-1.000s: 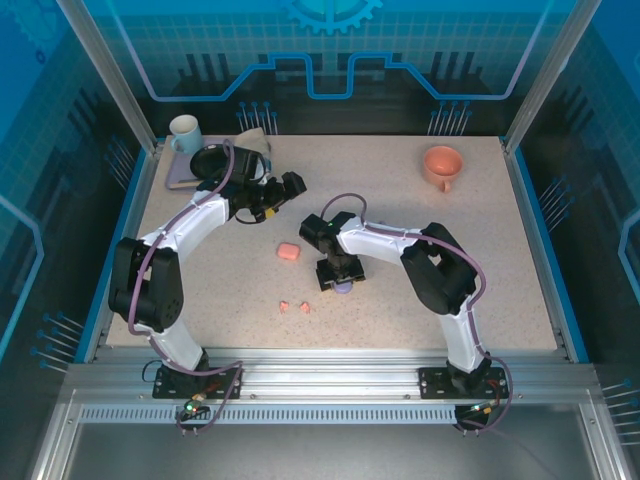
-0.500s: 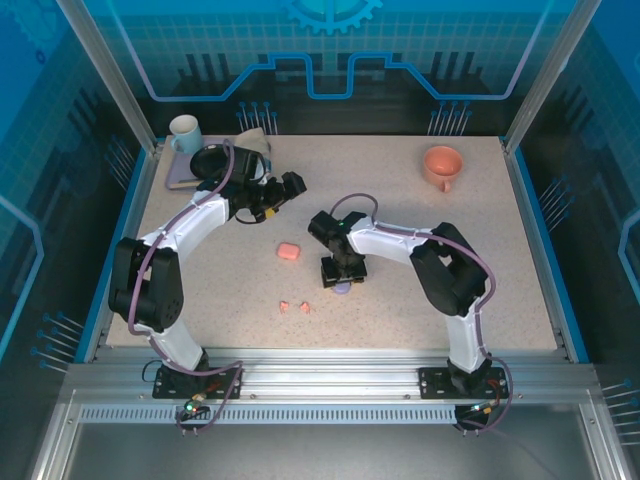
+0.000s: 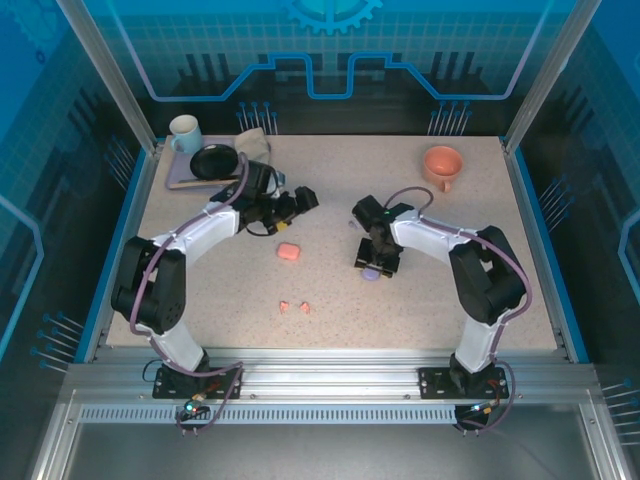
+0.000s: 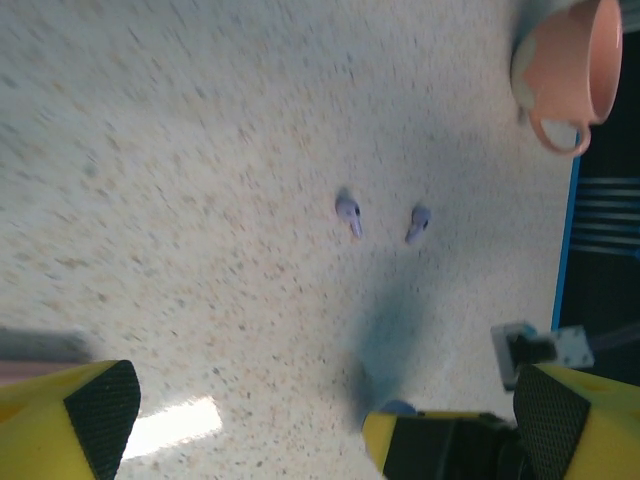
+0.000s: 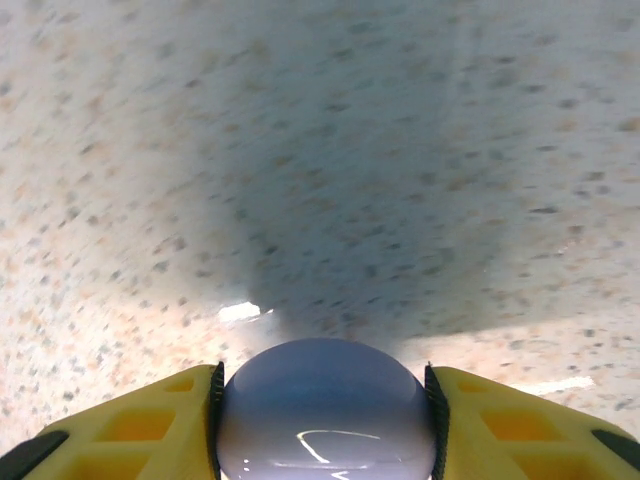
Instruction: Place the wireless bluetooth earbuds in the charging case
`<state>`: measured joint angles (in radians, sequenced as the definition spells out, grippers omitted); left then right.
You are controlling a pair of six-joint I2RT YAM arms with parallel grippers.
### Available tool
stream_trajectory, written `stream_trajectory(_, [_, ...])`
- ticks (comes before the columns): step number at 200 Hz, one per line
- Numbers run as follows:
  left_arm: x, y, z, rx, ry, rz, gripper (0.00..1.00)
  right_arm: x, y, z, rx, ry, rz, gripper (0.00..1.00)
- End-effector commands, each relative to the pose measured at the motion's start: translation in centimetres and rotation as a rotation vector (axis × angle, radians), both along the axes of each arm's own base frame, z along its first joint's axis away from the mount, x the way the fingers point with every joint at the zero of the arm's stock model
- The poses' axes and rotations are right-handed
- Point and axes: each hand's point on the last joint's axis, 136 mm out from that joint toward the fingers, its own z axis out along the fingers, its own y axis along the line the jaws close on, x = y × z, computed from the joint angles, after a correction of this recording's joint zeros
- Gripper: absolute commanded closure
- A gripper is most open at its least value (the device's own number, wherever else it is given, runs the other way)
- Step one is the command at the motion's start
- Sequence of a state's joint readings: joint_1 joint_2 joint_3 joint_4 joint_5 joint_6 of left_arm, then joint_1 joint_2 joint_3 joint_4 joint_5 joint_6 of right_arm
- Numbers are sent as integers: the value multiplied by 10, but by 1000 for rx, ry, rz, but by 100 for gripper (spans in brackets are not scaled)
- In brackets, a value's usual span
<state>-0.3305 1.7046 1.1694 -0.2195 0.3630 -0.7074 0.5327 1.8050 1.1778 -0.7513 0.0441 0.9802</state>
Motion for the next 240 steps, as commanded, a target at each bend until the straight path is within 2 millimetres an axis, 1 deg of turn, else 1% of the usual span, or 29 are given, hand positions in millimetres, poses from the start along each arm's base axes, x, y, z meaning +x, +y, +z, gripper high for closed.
stream_trajectory(1, [-17,-30,5,-57,-36,-69,1,0,-12,-2,43,5,-168,61])
stream_trajectory(39, [-48,-68,-9,-137,-73,-161,2,5,-24,-3,127,7,-309,61])
stream_trajectory(66, [-66,-89,-18,-191,-102,-205,3,8,-24,0,165,8,-346,61])
stream_trajectory(88, [-77,-106,-25,-217,-130,-244,5,12,-22,2,192,7,-362,61])
stream_trajectory(129, [-86,-136,-37,-241,-148,-306,9,11,-20,0,205,20,-369,61])
stream_trajectory(155, [-89,-146,-46,-261,-150,-324,12,9,-21,-2,209,26,-376,61])
stream_trajectory(193, [-93,-156,-61,-275,-139,-333,16,9,-21,-5,217,39,-378,61])
stream_trajectory(213, [-94,-159,-68,-281,-127,-335,16,7,-23,-8,202,50,-373,61])
stream_trajectory(222, [-95,-160,-69,-282,-126,-333,16,5,-24,-9,189,56,-369,58])
stream_trajectory(240, [-94,-159,-68,-282,-132,-328,16,2,-25,-10,164,65,-356,48])
